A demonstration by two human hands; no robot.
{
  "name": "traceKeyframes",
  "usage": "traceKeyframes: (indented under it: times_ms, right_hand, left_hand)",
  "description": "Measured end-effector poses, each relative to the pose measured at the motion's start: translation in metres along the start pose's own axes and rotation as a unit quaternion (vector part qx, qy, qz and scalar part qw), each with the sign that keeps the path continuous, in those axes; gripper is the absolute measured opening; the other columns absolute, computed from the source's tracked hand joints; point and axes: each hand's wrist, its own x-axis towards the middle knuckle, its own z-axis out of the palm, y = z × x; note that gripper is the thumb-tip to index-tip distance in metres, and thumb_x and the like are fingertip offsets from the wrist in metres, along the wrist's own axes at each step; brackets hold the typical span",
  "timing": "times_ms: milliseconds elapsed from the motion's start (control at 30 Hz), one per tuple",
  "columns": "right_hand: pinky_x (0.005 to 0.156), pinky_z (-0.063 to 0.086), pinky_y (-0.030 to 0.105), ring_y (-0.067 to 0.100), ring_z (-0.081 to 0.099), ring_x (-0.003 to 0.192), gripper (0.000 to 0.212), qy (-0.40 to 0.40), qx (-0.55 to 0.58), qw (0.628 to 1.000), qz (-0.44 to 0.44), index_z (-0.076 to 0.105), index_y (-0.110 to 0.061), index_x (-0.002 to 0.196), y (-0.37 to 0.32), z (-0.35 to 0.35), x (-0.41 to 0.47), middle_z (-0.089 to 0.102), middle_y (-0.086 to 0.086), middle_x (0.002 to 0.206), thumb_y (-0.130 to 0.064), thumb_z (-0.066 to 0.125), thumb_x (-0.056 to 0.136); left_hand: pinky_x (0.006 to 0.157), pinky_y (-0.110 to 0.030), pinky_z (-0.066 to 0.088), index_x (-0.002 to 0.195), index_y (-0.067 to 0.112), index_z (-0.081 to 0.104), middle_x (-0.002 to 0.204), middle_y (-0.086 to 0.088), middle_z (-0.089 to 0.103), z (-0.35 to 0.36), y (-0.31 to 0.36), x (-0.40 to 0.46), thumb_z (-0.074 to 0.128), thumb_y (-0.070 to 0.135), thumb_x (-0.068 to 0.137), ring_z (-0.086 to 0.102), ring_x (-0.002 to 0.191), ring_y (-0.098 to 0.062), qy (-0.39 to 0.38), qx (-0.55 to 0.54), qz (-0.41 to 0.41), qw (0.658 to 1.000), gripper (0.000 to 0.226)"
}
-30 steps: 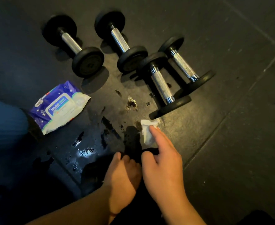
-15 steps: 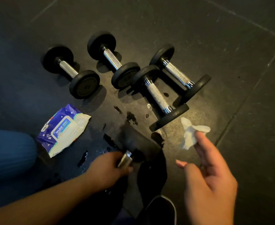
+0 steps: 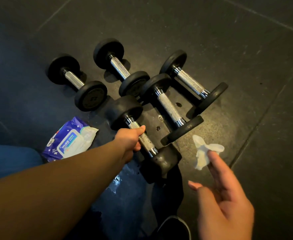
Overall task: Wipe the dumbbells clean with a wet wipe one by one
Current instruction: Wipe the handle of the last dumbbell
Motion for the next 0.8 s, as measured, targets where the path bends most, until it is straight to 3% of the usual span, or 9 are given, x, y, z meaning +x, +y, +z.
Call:
traceKeyframes:
  times_ms: [167,300,400,500,567,700,800]
  right_hand:
    - [0.063,0.049,0.004,-0.015,0.065,0.077,0.081,0.004,0.033,0.999,0.016,0.067,-0.034,0.123,0.004,-0.003,0.000,0.066,-0.009,0.131,0.030,0.062,0.073]
    - [0.066,0.052,0.007,-0.014,0.066,0.084,0.080,0.002,-0.024,1.000,-0.008,0.067,-0.035,0.123,0.011,-0.007,0.000,0.066,-0.009,0.132,0.029,0.063,0.074]
    - [0.076,0.060,0.027,-0.010,0.066,0.100,0.082,0.001,-0.078,0.996,-0.037,0.066,-0.032,0.126,0.010,-0.008,-0.003,0.064,-0.012,0.133,0.031,0.062,0.073]
    - [0.081,0.057,0.046,-0.005,0.067,0.104,0.079,0.010,-0.091,0.995,-0.040,0.066,-0.024,0.127,0.009,-0.008,-0.002,0.066,-0.012,0.130,0.033,0.059,0.073]
    - [0.085,0.054,0.047,-0.004,0.068,0.103,0.077,0.017,-0.094,0.995,-0.040,0.066,-0.020,0.127,0.005,-0.006,-0.001,0.069,-0.011,0.126,0.035,0.057,0.073]
    - [0.086,0.053,0.044,-0.005,0.068,0.100,0.074,0.029,-0.086,0.995,-0.037,0.066,-0.014,0.127,0.000,0.000,-0.002,0.071,-0.007,0.123,0.036,0.055,0.073]
    - [0.085,0.055,0.038,-0.004,0.066,0.107,0.075,0.028,-0.102,0.993,-0.048,0.066,-0.015,0.127,-0.005,-0.002,-0.002,0.069,-0.007,0.126,0.036,0.057,0.072]
  left_hand:
    - [0.044,-0.026,0.032,0.075,0.009,0.056,0.061,-0.006,0.046,0.025,0.009,0.001,0.073,0.027,0.089,0.035,0.046,-0.013,0.037,0.002,0.018,0.999,0.029]
    - [0.052,-0.026,0.041,0.093,0.004,0.063,0.074,-0.008,0.058,0.032,0.013,0.005,0.073,0.028,0.088,0.048,0.056,-0.017,0.064,0.015,0.023,0.998,0.026]
    - [0.061,-0.031,0.045,0.109,0.001,0.064,0.072,-0.008,0.056,0.034,0.018,0.009,0.075,0.032,0.085,0.048,0.056,-0.019,0.052,0.024,0.015,0.998,0.041]
    - [0.058,-0.030,0.047,0.113,-0.002,0.061,0.062,-0.006,0.048,0.033,0.023,0.011,0.075,0.033,0.086,0.042,0.047,-0.017,0.038,0.037,0.023,0.998,0.046]
    - [0.052,-0.026,0.044,0.108,0.001,0.061,0.061,-0.004,0.048,0.035,0.028,0.008,0.075,0.032,0.086,0.042,0.045,-0.015,0.026,0.044,0.028,0.998,0.040]
    - [0.047,-0.025,0.038,0.080,0.010,0.058,0.058,-0.003,0.049,0.047,0.035,0.010,0.075,0.030,0.086,0.040,0.045,-0.014,0.020,0.050,0.041,0.998,0.027]
    - [0.047,-0.025,0.042,0.086,0.009,0.062,0.064,-0.006,0.059,0.060,0.045,0.009,0.076,0.037,0.084,0.050,0.048,-0.017,0.020,0.071,0.045,0.996,0.031]
